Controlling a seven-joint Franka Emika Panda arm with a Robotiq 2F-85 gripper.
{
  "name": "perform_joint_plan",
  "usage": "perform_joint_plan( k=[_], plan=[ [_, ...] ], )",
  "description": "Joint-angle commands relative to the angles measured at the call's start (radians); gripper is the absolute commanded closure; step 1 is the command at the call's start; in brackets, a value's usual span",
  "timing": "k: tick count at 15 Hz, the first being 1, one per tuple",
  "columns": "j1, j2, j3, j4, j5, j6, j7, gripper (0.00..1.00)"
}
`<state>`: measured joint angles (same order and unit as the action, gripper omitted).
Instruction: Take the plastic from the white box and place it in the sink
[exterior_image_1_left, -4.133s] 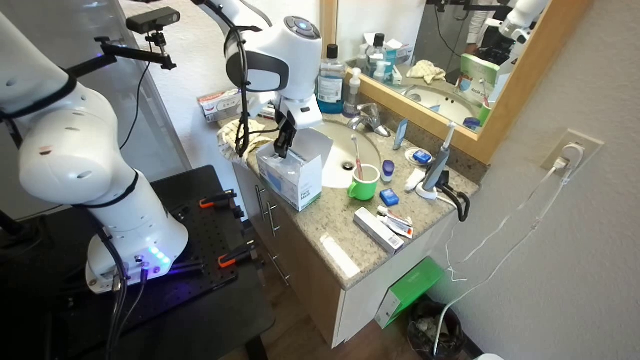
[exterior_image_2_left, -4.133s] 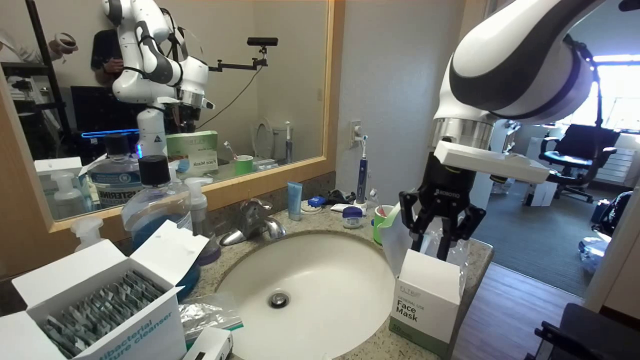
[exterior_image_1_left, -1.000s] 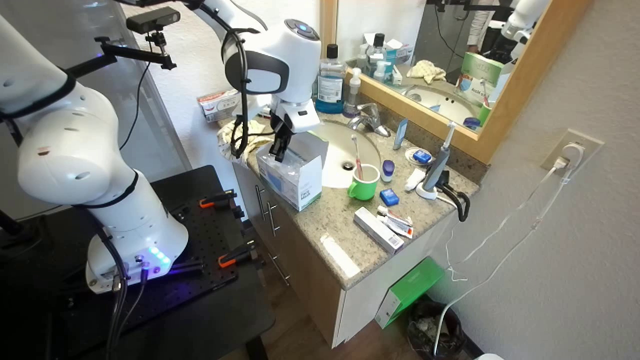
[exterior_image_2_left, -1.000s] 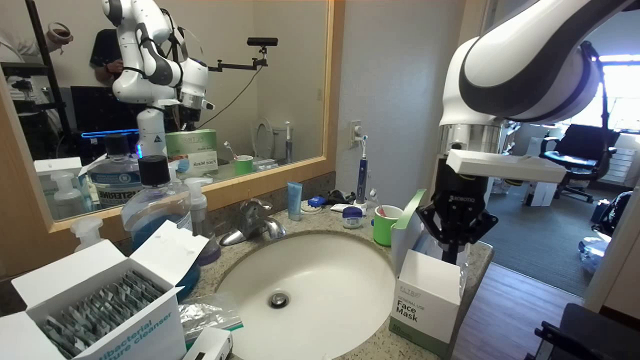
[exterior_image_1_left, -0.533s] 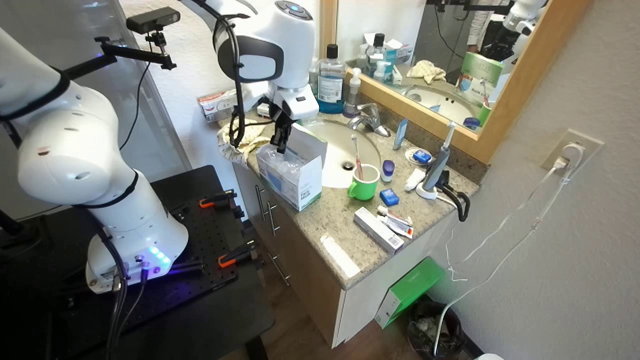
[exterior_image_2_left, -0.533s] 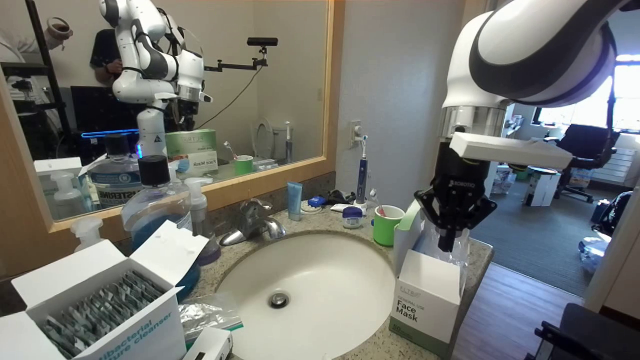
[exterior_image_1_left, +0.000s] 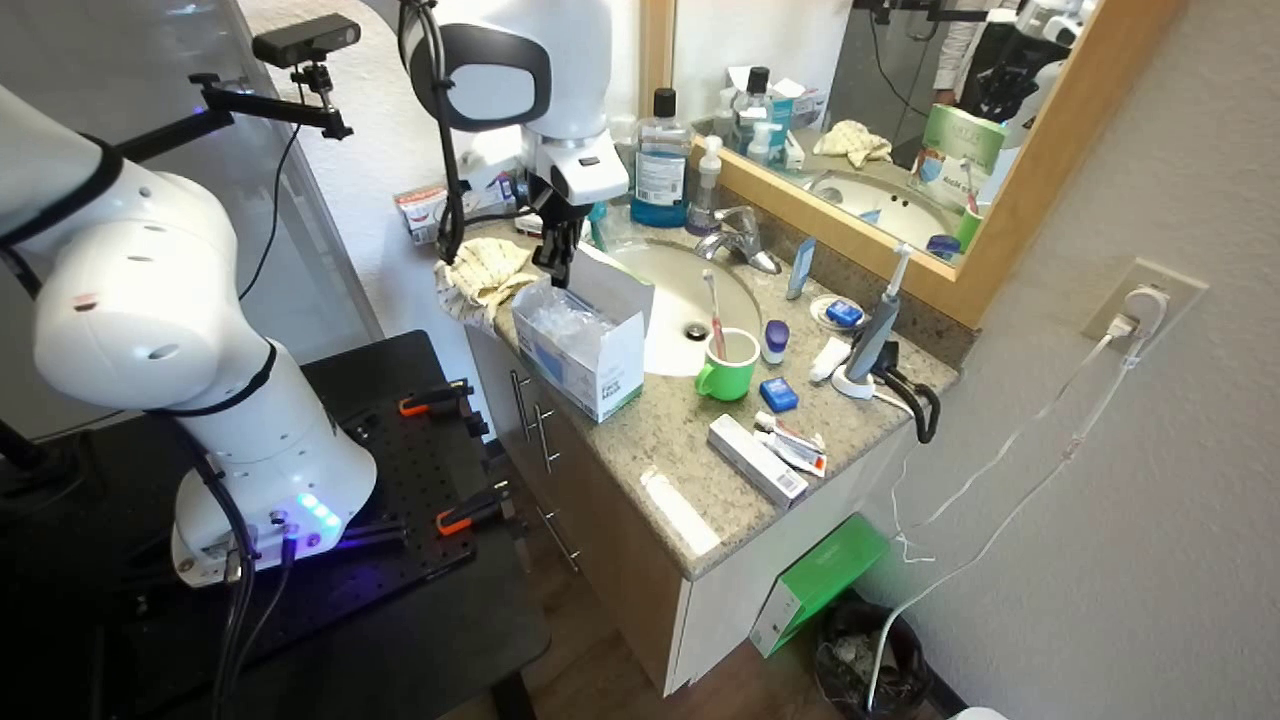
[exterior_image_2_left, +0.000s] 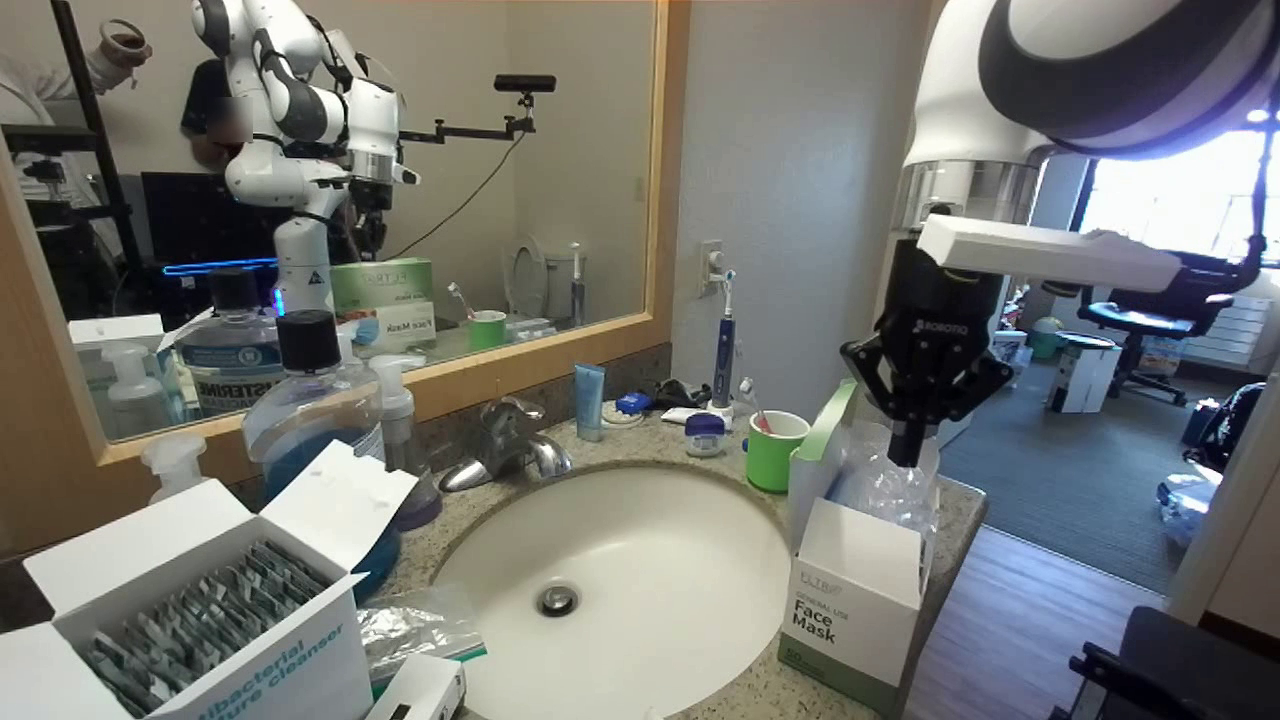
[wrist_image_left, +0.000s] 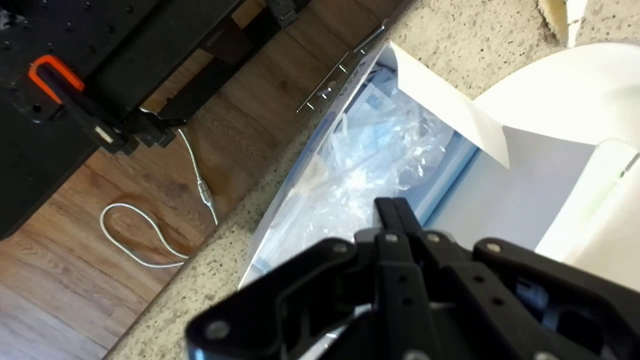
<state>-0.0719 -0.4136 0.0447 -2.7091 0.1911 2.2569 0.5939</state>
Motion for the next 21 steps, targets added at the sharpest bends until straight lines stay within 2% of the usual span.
perform_joint_plan(
  k=[1,10,21],
  plan=[
    [-0.025,-0.086,0.016,-0.002,-0.027,-0.066,0.035,1.00],
    [-0.058,-0.240,0.047,0.076,-0.076,-0.204,0.046,1.00],
    [-0.054,-0.264,0.084,0.264,-0.093,-0.301,0.030,1.00]
  ],
)
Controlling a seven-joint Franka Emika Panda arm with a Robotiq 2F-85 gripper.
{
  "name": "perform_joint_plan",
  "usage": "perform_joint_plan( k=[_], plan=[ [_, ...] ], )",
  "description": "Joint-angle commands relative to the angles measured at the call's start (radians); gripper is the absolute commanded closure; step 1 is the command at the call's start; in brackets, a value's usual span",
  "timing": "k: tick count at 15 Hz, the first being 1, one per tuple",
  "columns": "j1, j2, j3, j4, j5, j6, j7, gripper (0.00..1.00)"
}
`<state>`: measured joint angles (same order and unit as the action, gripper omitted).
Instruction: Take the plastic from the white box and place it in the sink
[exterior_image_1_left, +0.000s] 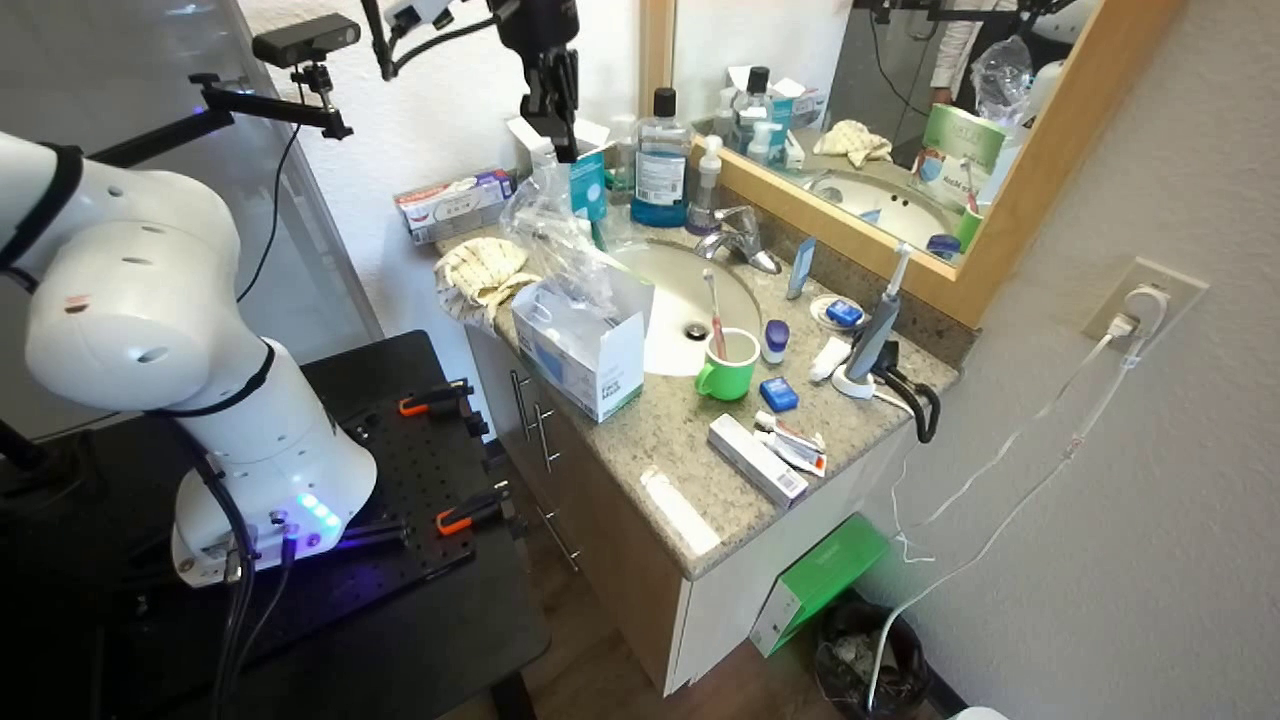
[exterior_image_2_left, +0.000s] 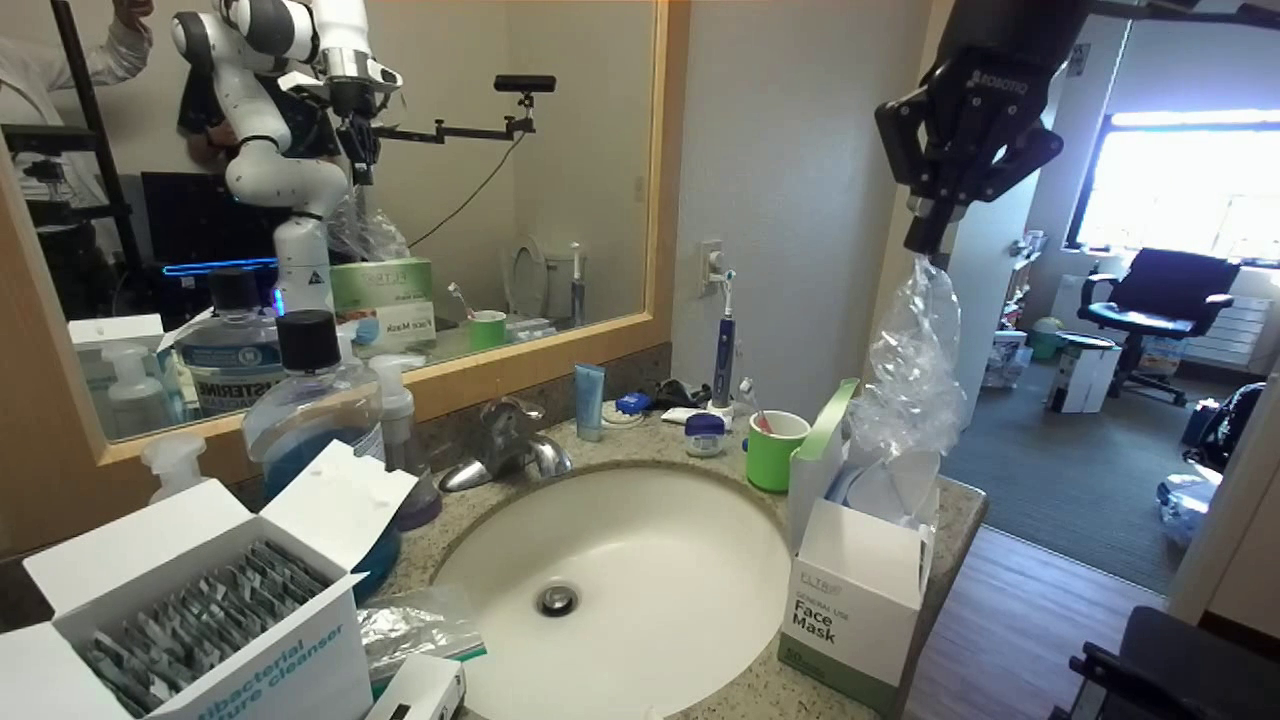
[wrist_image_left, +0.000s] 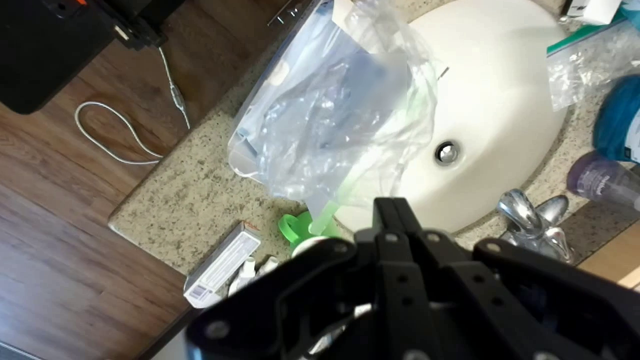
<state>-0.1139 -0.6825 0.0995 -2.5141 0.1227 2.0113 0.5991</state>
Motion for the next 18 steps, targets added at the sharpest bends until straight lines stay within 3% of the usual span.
perform_joint_plan(
  k=[1,9,18],
  plan=[
    [-0.010,0.009,0.035,0.091,-0.027,-0.064,0.024,1.00],
    [0.022,0.103,0.113,0.326,-0.071,-0.154,0.006,1.00],
    [0.127,0.378,0.204,0.558,-0.166,-0.177,-0.029,1.00]
  ],
)
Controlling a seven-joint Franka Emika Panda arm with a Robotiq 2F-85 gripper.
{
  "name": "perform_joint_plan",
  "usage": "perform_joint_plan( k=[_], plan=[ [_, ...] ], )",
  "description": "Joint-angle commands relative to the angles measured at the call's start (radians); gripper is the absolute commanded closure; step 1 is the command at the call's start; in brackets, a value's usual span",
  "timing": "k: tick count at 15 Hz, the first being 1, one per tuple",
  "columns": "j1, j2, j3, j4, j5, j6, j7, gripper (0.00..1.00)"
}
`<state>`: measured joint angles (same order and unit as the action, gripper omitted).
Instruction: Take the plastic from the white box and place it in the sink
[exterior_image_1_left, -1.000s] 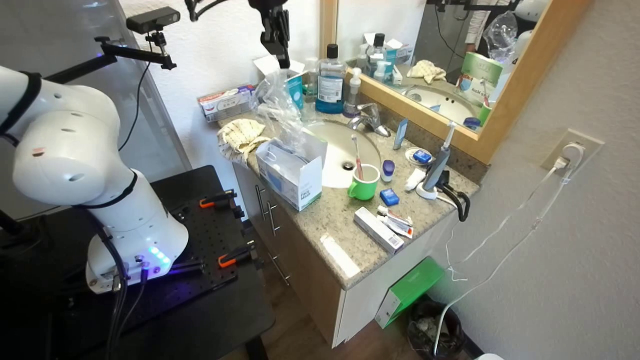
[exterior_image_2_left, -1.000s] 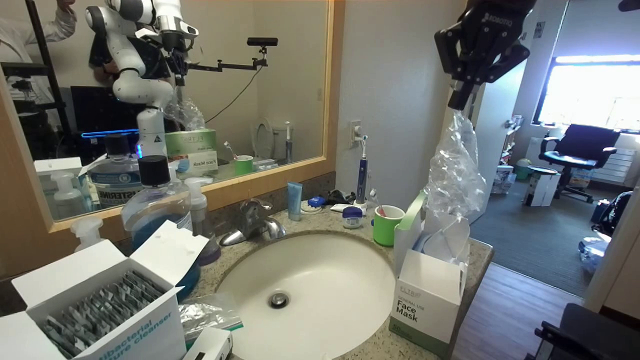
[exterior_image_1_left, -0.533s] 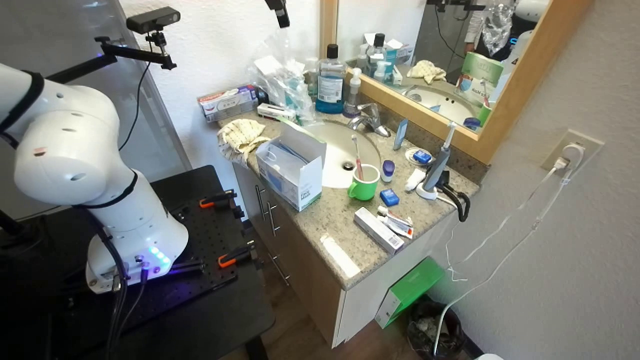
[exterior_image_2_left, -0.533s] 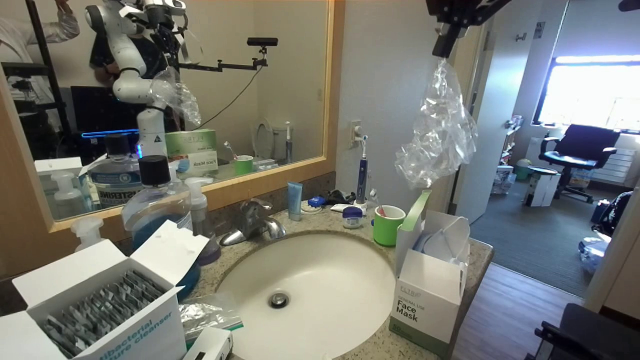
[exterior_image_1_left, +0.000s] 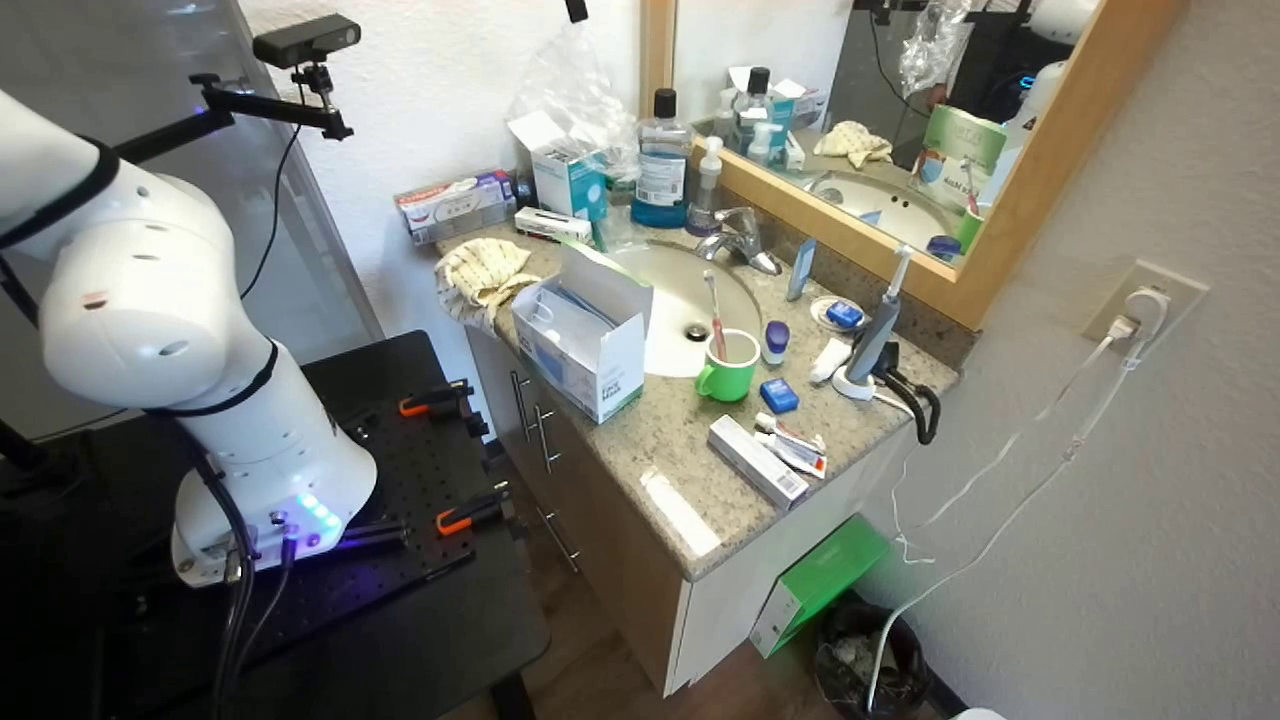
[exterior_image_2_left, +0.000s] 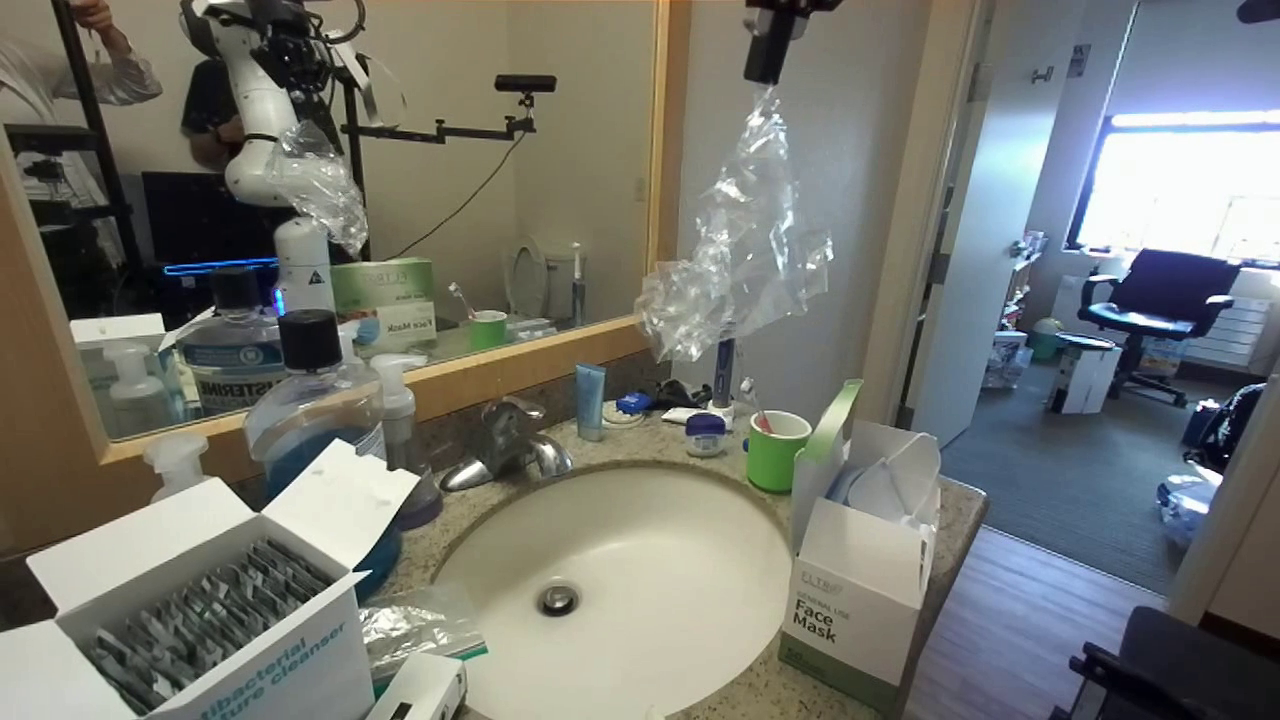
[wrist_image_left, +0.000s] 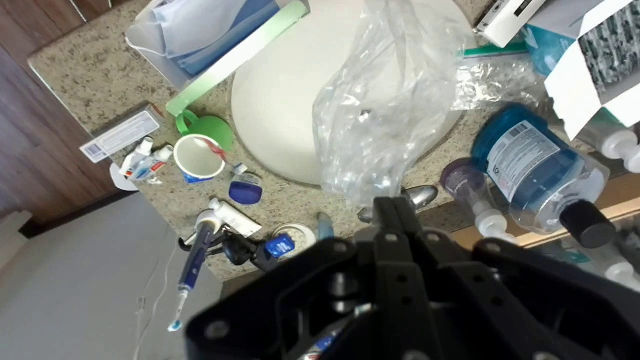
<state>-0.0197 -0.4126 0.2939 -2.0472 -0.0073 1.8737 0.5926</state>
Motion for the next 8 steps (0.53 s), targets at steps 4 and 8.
perform_joint_plan(
  k=[4,8],
  plan=[
    [0.084,0.192,0.005,0.103,-0.069,-0.024,-0.043,1.00],
    [0.125,0.244,0.002,0.067,-0.105,0.000,-0.037,1.00]
  ],
)
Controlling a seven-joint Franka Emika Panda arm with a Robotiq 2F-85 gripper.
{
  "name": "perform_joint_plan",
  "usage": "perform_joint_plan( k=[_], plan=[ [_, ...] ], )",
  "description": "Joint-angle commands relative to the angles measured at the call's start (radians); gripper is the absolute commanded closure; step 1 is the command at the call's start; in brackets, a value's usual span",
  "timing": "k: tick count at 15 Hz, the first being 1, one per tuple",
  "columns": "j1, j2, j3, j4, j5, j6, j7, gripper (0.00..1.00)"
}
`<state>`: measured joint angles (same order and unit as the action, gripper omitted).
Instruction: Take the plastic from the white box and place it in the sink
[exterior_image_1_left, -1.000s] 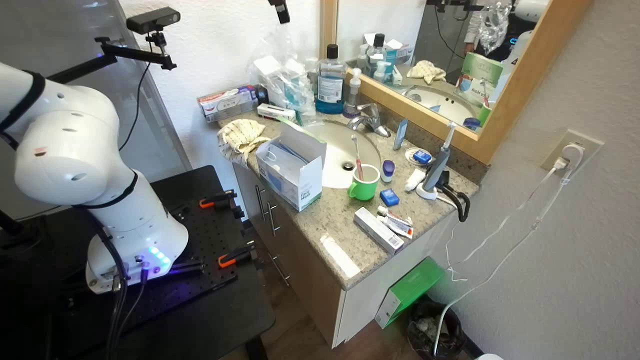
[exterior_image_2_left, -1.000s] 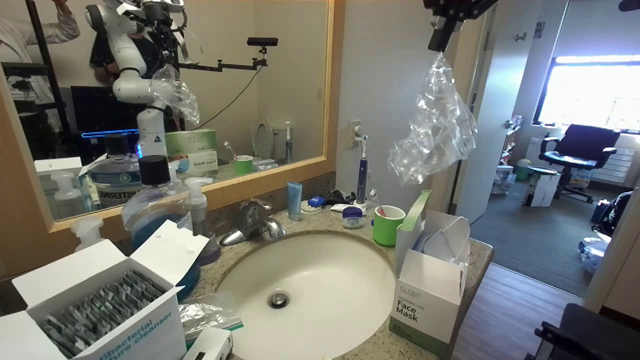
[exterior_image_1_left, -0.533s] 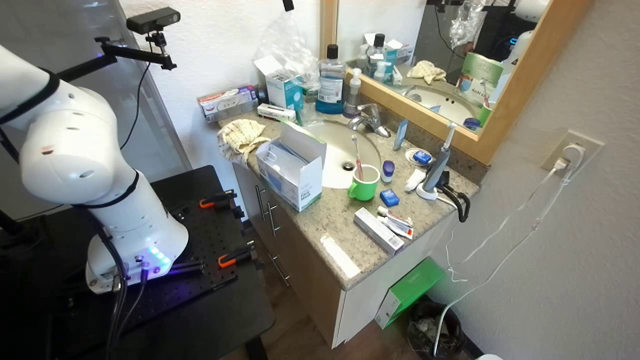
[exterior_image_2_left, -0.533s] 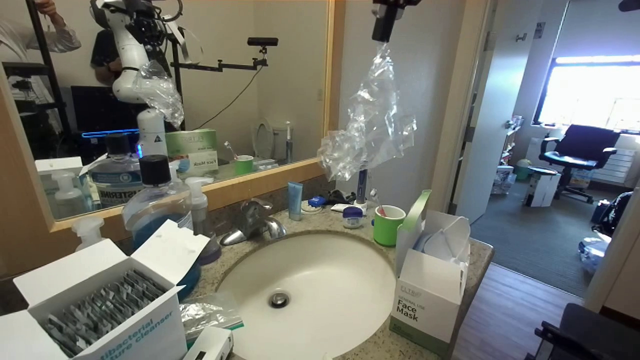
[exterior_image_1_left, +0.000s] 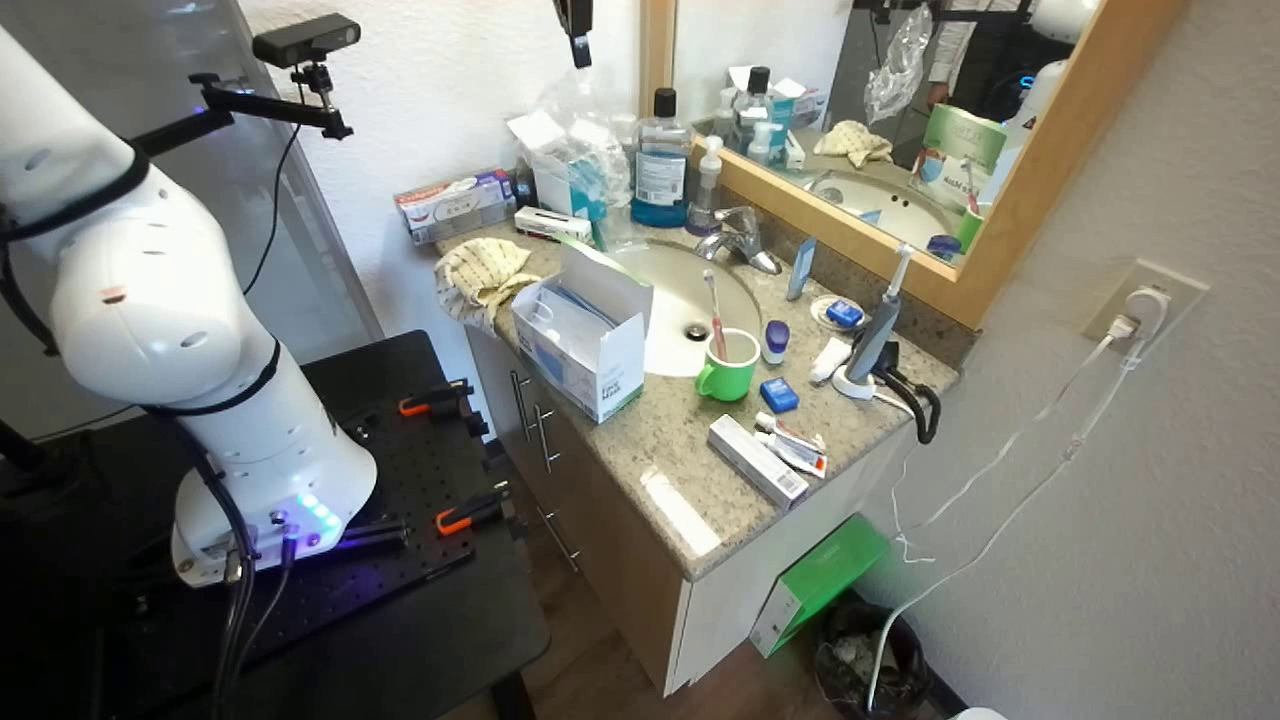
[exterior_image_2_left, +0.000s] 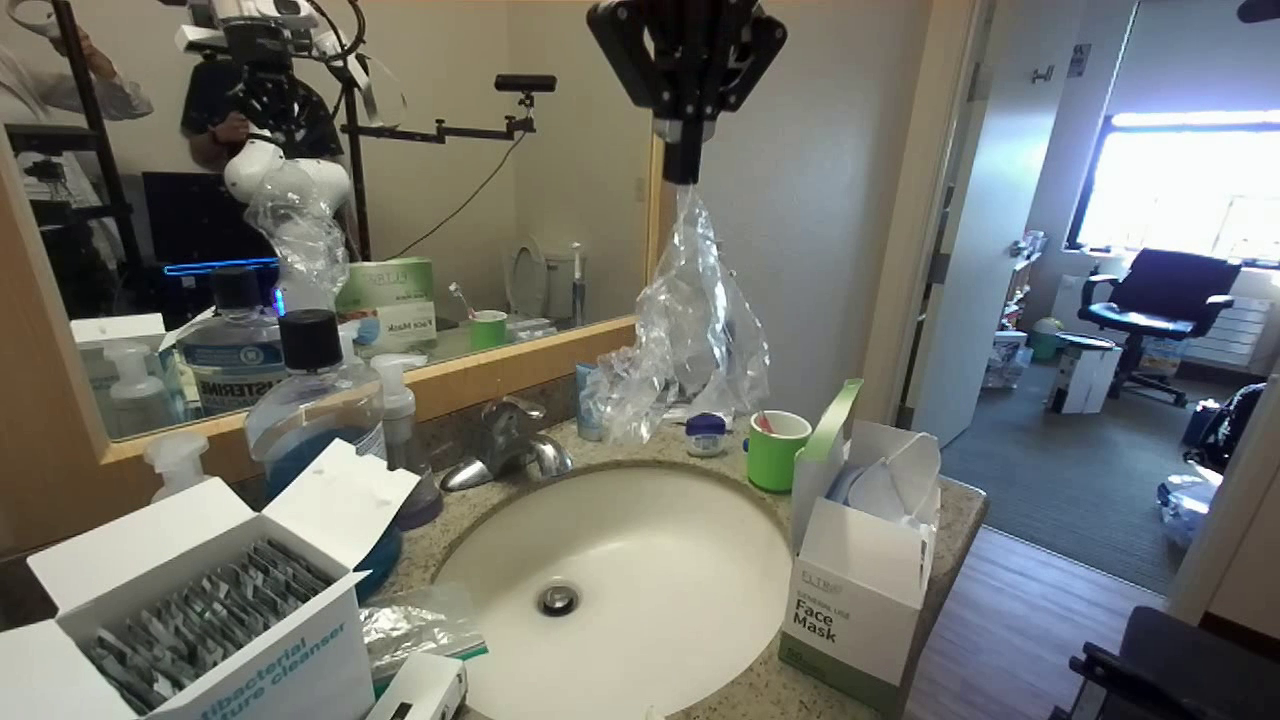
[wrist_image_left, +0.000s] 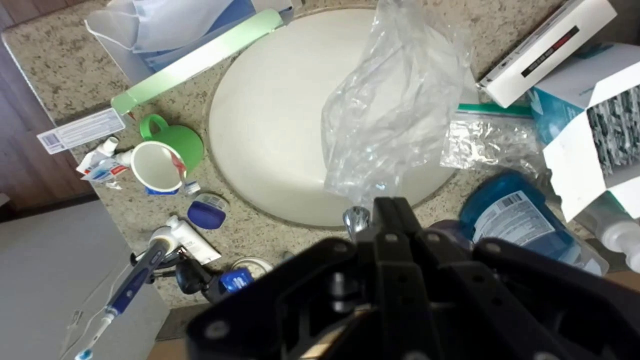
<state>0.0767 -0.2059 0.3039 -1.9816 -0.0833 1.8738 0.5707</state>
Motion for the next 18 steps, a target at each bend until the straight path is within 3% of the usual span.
perform_joint_plan(
  k=[1,9,18],
  plan=[
    [0.037,0.049,-0.011,-0.008,-0.036,0.005,-0.016,1.00],
    [0.083,0.148,-0.031,-0.002,-0.055,0.011,-0.037,1.00],
    [0.082,0.311,-0.098,0.106,-0.027,0.003,-0.148,1.00]
  ],
)
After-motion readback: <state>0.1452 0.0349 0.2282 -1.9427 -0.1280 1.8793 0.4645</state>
